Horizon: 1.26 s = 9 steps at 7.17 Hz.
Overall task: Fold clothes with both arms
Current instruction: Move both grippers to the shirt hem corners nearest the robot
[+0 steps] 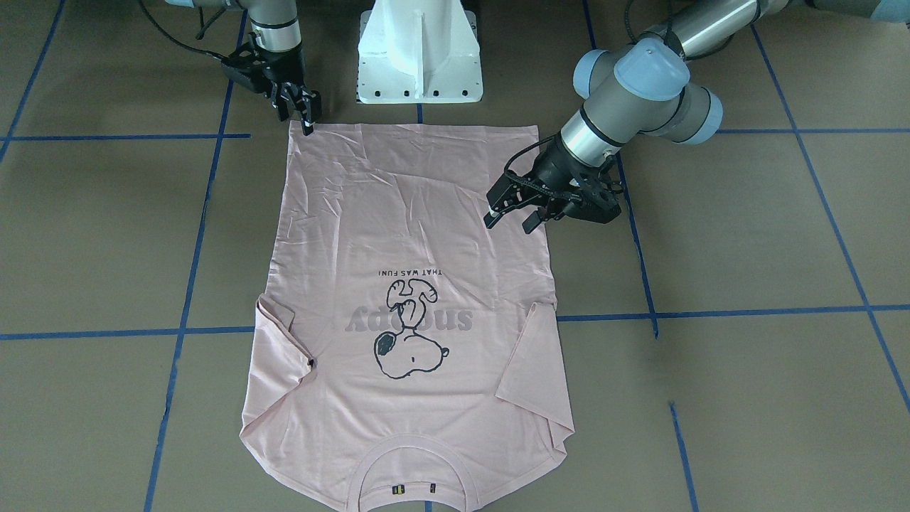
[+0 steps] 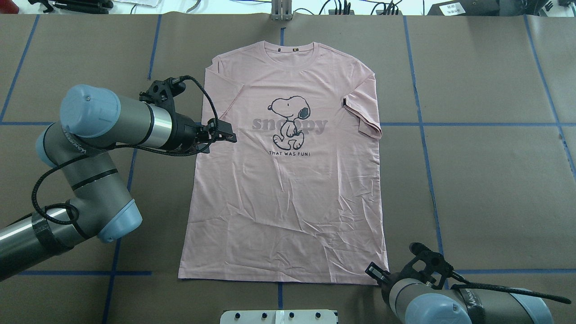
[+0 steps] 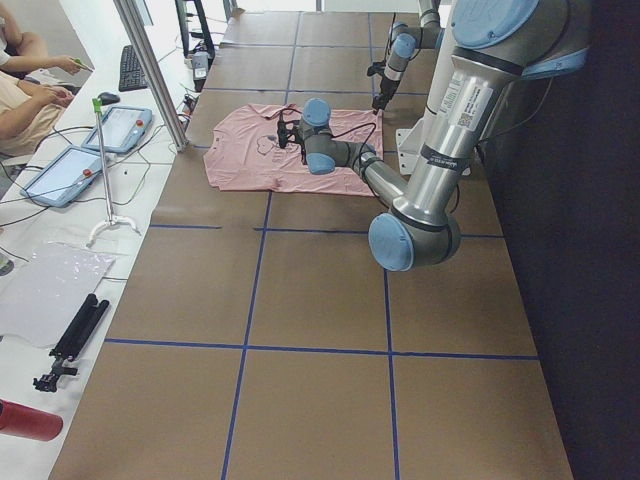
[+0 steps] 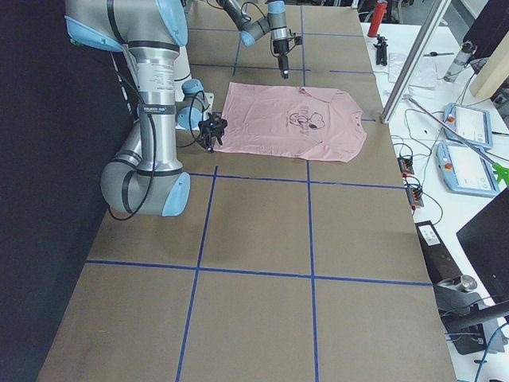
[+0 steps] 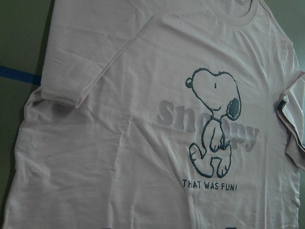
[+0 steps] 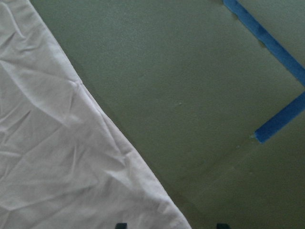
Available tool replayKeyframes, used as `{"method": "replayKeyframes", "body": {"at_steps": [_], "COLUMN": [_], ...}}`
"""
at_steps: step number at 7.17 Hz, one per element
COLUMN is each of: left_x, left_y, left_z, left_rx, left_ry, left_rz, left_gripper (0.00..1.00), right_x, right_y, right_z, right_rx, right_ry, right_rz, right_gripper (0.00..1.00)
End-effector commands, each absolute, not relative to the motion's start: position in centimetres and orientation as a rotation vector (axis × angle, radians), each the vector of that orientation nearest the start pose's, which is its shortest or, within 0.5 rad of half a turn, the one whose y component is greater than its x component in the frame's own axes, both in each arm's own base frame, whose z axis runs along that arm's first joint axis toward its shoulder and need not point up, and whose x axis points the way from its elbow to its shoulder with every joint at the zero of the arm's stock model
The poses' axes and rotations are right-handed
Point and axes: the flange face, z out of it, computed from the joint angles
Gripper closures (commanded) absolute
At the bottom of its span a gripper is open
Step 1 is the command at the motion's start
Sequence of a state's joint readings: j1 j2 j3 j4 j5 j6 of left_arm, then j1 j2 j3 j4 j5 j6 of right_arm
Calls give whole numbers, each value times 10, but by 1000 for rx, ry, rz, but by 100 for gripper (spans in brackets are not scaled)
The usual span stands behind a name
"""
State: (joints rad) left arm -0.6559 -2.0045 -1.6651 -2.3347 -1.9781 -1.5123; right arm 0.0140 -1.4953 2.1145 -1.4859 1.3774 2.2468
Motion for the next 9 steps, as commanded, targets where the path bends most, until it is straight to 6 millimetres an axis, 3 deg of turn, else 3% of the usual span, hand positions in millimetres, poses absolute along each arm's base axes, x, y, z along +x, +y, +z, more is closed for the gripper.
{"method": "replayKeyframes", "body": {"at_steps": [1,2,3,4,5,6,7,8,9], "left_x": [430,429,422,441,472,476,483,490,489], "left_y": [-450,-448,-439,-399,-336,-297,-267,-241,-235], "left_z": [285,293,284,275,264,253,268,299,316], "left_rx": [119,107,48,-19,-27,-42,-110,-121,-125], "left_ry": [1318,1308,1335,1340,1222,1098,1017,955,923], "left_rz": [-243,-258,-341,-405,-481,-474,-506,-502,-496], "left_gripper": [14,13,13,13,14,14,15,17,17], "right_x": [-483,-482,-472,-462,-456,-451,-451,-451,-451], "right_y": [-159,-160,-166,-170,-176,-176,-176,-176,-176], "right_z": [362,360,347,340,333,333,335,336,336], "right_rx": [-77,-77,-84,-91,-102,-103,-102,-101,-101], "right_ry": [-751,-756,-783,-797,-811,-811,-808,-805,-805], "right_rz": [722,724,736,743,753,754,754,754,754], "right_gripper": [100,100,100,100,100,100,100,100,100]}}
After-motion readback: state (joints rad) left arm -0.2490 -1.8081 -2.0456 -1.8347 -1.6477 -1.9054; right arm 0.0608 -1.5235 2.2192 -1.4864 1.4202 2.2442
